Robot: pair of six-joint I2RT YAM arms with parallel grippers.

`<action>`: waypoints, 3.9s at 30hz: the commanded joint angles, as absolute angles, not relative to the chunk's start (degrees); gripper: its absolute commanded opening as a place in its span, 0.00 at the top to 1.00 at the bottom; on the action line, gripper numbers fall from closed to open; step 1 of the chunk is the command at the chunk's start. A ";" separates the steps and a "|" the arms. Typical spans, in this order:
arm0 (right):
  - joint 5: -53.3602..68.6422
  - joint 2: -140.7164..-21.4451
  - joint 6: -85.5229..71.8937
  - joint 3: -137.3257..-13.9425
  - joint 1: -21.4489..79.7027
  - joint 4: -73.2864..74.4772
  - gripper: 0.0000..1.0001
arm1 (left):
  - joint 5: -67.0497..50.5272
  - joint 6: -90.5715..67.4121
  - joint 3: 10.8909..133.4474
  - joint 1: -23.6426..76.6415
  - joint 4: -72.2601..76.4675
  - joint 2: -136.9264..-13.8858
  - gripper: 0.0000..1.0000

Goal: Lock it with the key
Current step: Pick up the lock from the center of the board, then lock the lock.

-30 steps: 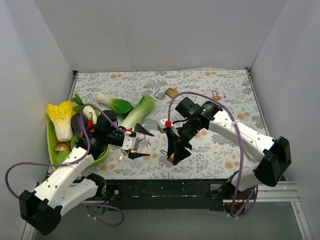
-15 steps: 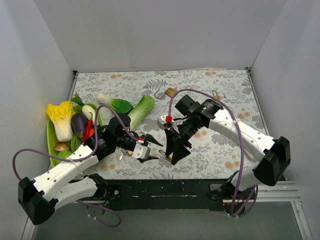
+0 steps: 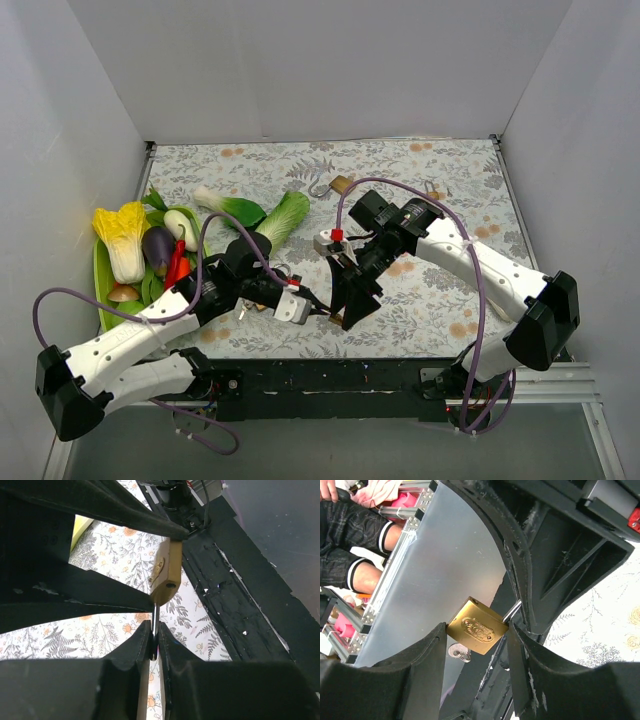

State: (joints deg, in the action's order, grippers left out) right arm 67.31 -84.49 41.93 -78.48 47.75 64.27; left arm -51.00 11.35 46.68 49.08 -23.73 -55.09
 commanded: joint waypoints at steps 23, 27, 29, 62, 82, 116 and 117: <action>53.18 -81.85 34.03 -90.89 24.88 59.61 0.15 | -42.80 -16.86 49.13 48.26 -23.82 -52.20 1.00; 49.57 -74.28 27.68 -84.31 24.17 47.38 0.02 | -43.68 -21.08 51.24 46.15 -23.56 -53.70 1.00; 51.58 -70.95 30.05 -81.49 24.17 46.23 0.02 | -43.77 -23.28 52.12 45.62 -22.94 -54.31 1.00; 55.55 -76.64 30.42 -77.26 37.71 48.26 0.80 | -51.06 -40.25 57.31 39.73 -12.48 -62.93 1.00; 58.18 -75.59 27.34 -78.05 36.83 46.41 0.99 | -54.67 -35.50 57.39 34.37 -20.05 -61.87 0.70; 59.24 -75.85 17.93 -74.80 41.48 31.20 0.99 | -54.58 -54.75 56.43 39.20 2.98 -68.20 1.00; 59.24 -75.94 17.76 -74.79 41.48 30.68 0.99 | -54.58 -55.19 55.99 39.29 4.03 -68.29 1.00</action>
